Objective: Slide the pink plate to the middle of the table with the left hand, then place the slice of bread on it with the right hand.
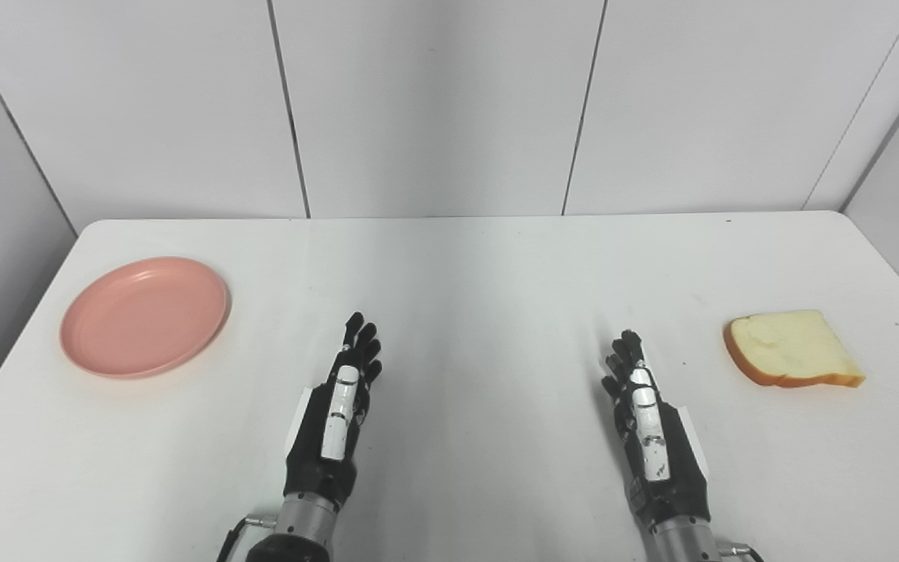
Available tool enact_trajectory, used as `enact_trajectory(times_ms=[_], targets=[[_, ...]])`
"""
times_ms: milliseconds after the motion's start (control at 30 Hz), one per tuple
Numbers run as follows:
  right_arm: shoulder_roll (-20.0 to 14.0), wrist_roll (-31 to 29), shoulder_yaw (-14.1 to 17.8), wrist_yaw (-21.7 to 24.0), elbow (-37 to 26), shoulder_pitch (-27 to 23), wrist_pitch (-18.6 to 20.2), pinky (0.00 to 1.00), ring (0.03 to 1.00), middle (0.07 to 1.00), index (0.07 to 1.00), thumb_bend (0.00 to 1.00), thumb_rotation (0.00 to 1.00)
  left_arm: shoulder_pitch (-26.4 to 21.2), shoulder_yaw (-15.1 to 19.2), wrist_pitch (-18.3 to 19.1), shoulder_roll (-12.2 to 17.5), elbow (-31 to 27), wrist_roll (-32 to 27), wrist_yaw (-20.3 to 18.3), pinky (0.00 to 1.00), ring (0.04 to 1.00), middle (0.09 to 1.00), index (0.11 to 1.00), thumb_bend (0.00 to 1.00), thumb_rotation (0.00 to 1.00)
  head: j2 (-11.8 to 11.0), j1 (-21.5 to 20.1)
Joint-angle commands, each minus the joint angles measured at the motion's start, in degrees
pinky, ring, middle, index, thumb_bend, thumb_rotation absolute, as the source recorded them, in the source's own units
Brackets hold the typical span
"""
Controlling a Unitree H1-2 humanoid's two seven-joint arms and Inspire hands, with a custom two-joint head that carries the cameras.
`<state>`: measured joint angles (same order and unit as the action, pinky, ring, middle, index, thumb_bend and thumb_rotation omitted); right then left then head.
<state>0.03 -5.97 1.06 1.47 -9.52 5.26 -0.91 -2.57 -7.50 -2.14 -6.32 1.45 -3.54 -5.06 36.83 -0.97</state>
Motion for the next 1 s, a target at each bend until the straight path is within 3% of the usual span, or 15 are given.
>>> enact_trajectory(times_ms=[0,533,833,967], targets=[[-0.5,0.0,0.3,0.3,0.8,0.8,-1.2,1.00,1.000,1.000,1.000,0.38,1.00,1.6,0.7,-1.5,0.5,1.6,-0.6,-0.2,1.00,1.000,1.000,1.000,0.49,1.00,-0.1,0.1],[-0.3,-0.5,0.4,0.4,0.9,0.8,-1.3,1.00,1.000,1.000,1.000,0.37,1.00,1.6,0.6,-0.4,0.9,1.2,-0.6,-0.5,1.00,1.000,1.000,1.000,0.52,1.00,0.0,0.1],[-0.4,0.0,0.3,0.2,0.7,0.8,-1.0,1.00,1.000,1.000,1.000,0.37,1.00,1.3,0.7,-3.6,0.6,3.1,-0.1,-0.3,1.00,1.000,1.000,1.000,0.51,1.00,-0.1,0.1],[-0.3,0.2,0.4,0.1,1.0,0.8,-1.2,1.00,1.000,1.000,1.000,0.37,1.00,1.4,0.2,-1.9,1.3,2.2,0.4,-0.7,1.00,1.000,1.000,1.000,0.51,1.00,-0.6,1.5]])
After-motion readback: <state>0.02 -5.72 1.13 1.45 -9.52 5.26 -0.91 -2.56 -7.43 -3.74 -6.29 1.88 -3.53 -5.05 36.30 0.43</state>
